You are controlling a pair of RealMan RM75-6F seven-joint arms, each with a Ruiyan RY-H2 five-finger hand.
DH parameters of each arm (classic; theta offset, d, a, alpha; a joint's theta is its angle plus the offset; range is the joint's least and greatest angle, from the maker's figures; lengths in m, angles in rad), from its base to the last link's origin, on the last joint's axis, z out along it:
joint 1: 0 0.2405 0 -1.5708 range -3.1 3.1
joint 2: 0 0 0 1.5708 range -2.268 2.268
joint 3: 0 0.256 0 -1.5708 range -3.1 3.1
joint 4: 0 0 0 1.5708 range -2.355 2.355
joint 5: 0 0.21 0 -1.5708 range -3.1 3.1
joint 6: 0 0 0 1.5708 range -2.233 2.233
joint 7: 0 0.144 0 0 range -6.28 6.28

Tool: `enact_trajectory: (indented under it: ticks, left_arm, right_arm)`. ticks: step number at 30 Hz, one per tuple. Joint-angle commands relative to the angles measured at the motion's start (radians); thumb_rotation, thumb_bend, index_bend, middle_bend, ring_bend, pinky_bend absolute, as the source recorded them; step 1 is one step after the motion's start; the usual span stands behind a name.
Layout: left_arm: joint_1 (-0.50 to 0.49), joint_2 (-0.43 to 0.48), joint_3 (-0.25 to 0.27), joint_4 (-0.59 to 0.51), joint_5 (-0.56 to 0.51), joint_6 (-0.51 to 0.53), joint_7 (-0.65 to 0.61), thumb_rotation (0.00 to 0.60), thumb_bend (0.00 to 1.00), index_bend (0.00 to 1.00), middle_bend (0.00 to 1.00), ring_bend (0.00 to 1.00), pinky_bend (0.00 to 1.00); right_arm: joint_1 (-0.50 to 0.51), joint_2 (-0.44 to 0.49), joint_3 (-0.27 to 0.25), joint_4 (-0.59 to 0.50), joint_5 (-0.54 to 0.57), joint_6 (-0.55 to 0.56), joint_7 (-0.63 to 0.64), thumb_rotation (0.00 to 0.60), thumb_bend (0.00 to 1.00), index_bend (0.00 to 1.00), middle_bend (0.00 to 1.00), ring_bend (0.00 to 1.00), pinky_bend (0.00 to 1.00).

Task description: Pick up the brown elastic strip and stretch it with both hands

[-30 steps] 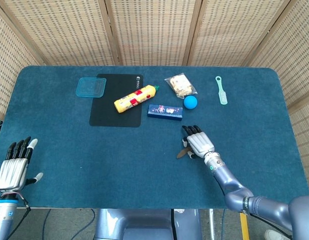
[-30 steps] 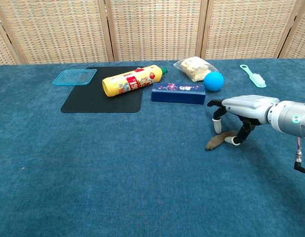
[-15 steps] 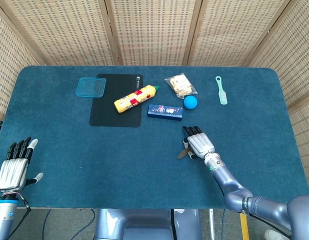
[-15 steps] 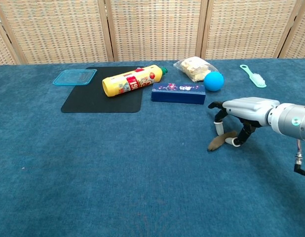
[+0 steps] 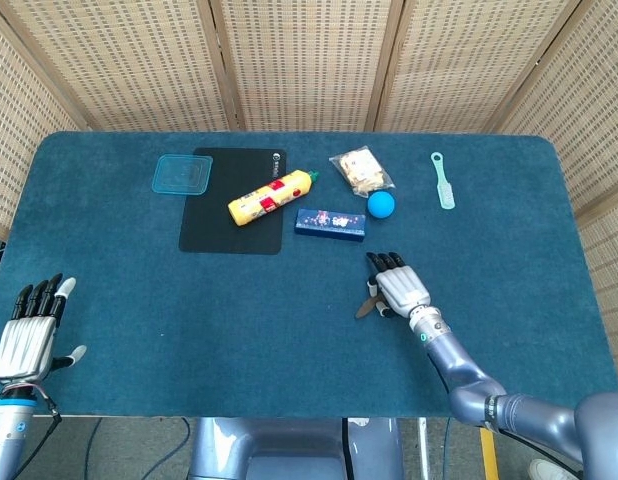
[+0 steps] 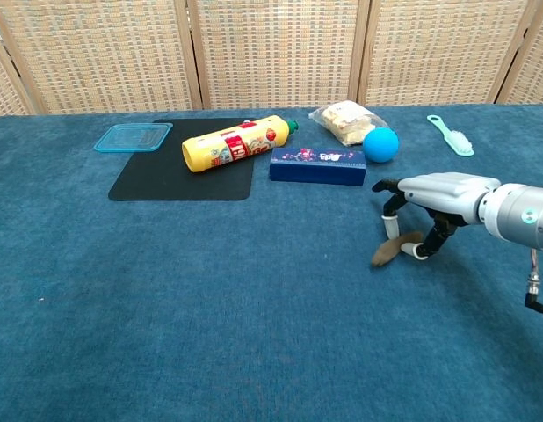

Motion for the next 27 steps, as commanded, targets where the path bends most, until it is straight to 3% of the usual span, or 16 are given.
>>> enact_trajectory:
  ticks: [1, 10, 14, 23, 27]
  left_arm:
    - [-0.001, -0.002, 0.001, 0.002, -0.001, -0.003, 0.002, 0.600, 0.00, 0.00, 0.00, 0.00, 0.00]
    - [-0.012, -0.006, -0.002, 0.006, 0.000, -0.013, 0.008, 0.600, 0.00, 0.00, 0.00, 0.00, 0.00]
    - [-0.040, -0.008, -0.018, 0.016, 0.015, -0.029, 0.011, 0.600, 0.00, 0.00, 0.00, 0.00, 0.00]
    - [-0.214, -0.022, -0.063, 0.115, 0.187, -0.138, -0.107, 0.600, 0.00, 0.00, 0.00, 0.00, 0.00]
    - [-0.291, -0.039, -0.077, 0.163, 0.264, -0.168, -0.149, 0.600, 0.00, 0.05, 0.00, 0.00, 0.00]
  right_arm:
    - [-0.007, 0.008, 0.014, -0.020, 0.001, 0.010, 0.030, 0.600, 0.56, 0.72, 0.06, 0.00, 0.00]
    - [-0.019, 0.030, 0.071, -0.102, 0.053, 0.025, 0.104, 0.600, 0.56, 0.73, 0.07, 0.00, 0.00]
    - [-0.016, 0.035, 0.108, -0.160, 0.131, 0.026, 0.110, 0.600, 0.56, 0.73, 0.08, 0.00, 0.00]
    - [0.044, 0.004, 0.164, -0.249, 0.370, 0.062, 0.007, 0.600, 0.56, 0.74, 0.08, 0.00, 0.00]
    - [0.086, -0.016, 0.175, -0.263, 0.446, 0.074, -0.047, 0.600, 0.56, 0.74, 0.08, 0.00, 0.00]
